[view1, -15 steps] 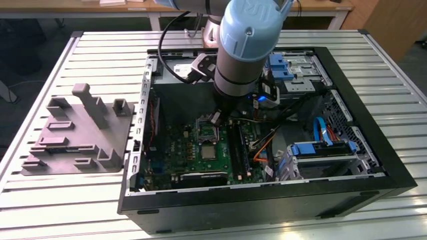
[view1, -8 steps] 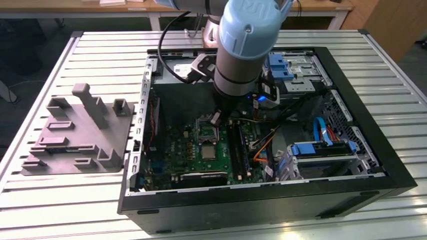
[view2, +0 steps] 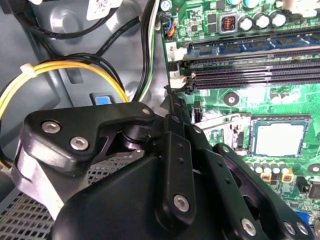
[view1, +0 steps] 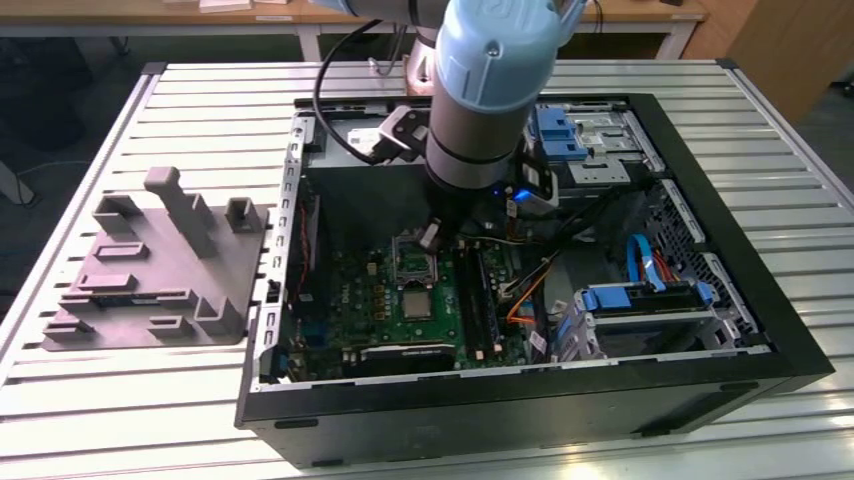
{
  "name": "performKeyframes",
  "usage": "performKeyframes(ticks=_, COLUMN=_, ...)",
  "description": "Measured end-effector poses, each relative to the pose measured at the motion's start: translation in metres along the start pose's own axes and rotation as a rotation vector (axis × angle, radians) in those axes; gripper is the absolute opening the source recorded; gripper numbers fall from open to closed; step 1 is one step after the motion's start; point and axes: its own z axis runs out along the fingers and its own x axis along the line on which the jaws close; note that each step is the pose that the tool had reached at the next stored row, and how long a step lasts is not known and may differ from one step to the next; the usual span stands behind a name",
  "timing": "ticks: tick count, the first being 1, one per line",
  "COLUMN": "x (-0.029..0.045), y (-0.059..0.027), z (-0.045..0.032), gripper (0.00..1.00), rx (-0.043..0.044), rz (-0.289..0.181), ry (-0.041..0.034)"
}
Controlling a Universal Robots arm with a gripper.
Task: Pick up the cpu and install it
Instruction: 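Close the cpu cover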
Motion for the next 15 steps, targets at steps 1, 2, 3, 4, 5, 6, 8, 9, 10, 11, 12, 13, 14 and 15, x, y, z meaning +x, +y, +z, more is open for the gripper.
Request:
performKeyframes(ticks=1, x=0.0000, y=0.0004, z=-0.0008, gripper=0.11, rx=0.0000, rz=0.000, ry=0.0000)
performKeyframes(ticks=2, x=0.0000, y=0.0007, z=-0.0016, gripper=0.11, rx=0.0000, rz=0.000, ry=0.0000)
performKeyframes(ticks=3, x=0.0000, y=0.0009, z=-0.0024, gripper=0.11, rx=-0.0001, rz=0.000, ry=0.0000)
performKeyframes(ticks=4, x=0.0000, y=0.0012, z=-0.0033, gripper=0.11, rx=0.0000, rz=0.000, ry=0.0001)
performKeyframes(ticks=5, x=-0.0001, y=0.0015, z=-0.0041, gripper=0.11, rx=0.0000, rz=0.000, ry=0.0000)
performKeyframes(ticks=6, x=-0.0001, y=0.0018, z=-0.0051, gripper=0.11, rx=0.0001, rz=0.000, ry=0.0002)
performKeyframes(ticks=8, x=-0.0002, y=0.0024, z=-0.0071, gripper=0.11, rx=0.0002, rz=0.000, ry=0.0004)
performKeyframes(ticks=9, x=-0.0003, y=0.0026, z=-0.0080, gripper=0.11, rx=0.0005, rz=0.000, ry=0.0008)
performKeyframes(ticks=10, x=-0.0005, y=0.0028, z=-0.0087, gripper=0.11, rx=0.0011, rz=0.000, ry=0.0015)
performKeyframes(ticks=11, x=-0.0006, y=0.0030, z=-0.0095, gripper=0.11, rx=0.0020, rz=0.000, ry=0.0025)
performKeyframes(ticks=12, x=-0.0006, y=0.0032, z=-0.0102, gripper=0.11, rx=0.0031, rz=0.000, ry=0.0038)
performKeyframes(ticks=13, x=-0.0006, y=0.0034, z=-0.0110, gripper=0.11, rx=0.0040, rz=0.000, ry=0.0051)
performKeyframes(ticks=14, x=-0.0007, y=0.0035, z=-0.0117, gripper=0.11, rx=0.0052, rz=0.000, ry=0.0067)
performKeyframes(ticks=15, x=-0.0008, y=0.0037, z=-0.0123, gripper=0.11, rx=0.0071, rz=0.000, ry=0.0091)
